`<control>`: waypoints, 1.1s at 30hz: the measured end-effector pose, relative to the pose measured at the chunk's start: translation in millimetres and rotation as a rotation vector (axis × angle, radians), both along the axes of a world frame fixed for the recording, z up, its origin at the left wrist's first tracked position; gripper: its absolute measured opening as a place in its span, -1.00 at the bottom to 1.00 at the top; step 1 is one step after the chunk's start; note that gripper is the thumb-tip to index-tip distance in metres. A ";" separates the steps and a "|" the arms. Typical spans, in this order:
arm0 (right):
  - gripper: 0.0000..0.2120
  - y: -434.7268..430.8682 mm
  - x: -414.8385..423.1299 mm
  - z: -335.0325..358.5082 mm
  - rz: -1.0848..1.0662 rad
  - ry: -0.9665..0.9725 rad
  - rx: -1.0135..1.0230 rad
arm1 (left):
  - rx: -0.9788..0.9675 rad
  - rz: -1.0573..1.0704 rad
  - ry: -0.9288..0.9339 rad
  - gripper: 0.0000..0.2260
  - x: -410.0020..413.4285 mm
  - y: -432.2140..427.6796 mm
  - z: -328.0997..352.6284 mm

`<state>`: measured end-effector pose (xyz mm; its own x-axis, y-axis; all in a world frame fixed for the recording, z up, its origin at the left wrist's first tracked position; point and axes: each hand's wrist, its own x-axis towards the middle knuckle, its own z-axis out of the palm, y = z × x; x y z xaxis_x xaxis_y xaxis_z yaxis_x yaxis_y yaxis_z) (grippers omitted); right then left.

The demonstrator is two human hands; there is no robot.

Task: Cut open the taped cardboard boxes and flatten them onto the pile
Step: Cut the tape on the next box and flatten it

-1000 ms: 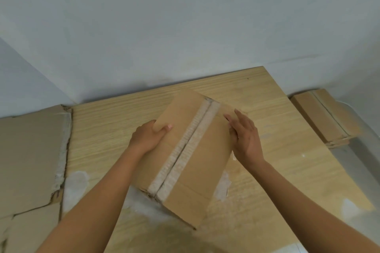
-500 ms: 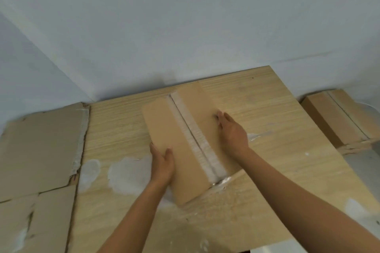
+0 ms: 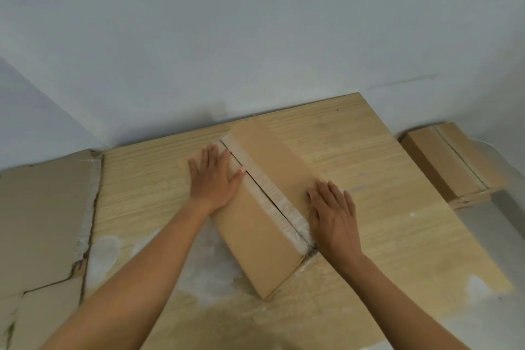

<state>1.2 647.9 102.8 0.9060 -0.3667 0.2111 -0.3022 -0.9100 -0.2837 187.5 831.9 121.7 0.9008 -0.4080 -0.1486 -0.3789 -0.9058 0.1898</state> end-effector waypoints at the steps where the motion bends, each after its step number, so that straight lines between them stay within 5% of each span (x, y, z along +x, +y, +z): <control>1: -0.60 0.6 -1.7 -0.7 -0.006 -0.016 0.024 | -0.024 -0.009 -0.033 -0.37 12.8 -2.3 -1.0; 9: -0.60 -25.3 23.1 -3.6 0.075 -0.119 0.072 | 0.022 -0.039 -0.056 -0.21 43.9 6.4 2.8; 14: -0.62 -42.8 47.6 4.3 0.023 -0.145 -0.043 | 0.028 0.174 -0.089 -0.29 10.0 25.3 3.0; 17: -0.60 -45.8 45.6 8.8 -0.121 -0.219 0.090 | 0.013 0.331 -0.078 -0.29 -17.9 28.3 -1.0; 20: -0.65 -48.3 30.6 12.8 -0.238 -0.302 0.436 | -0.012 0.401 -0.070 -0.32 -35.3 27.1 -0.4; 26: -0.77 -57.4 8.7 20.6 -0.340 -0.194 0.850 | -0.068 0.151 -0.080 -0.36 -84.2 -0.9 -1.3; 33: -0.77 -74.5 -0.9 38.7 -0.284 0.063 0.762 | -0.118 -0.169 -0.107 -0.29 -151.1 -64.9 -7.0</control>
<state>0.3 573.4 141.4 0.7587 -0.6067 -0.2374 -0.5288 -0.3606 -0.7684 36.5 767.0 114.7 0.8263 -0.5633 0.0020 -0.5470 -0.8015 0.2415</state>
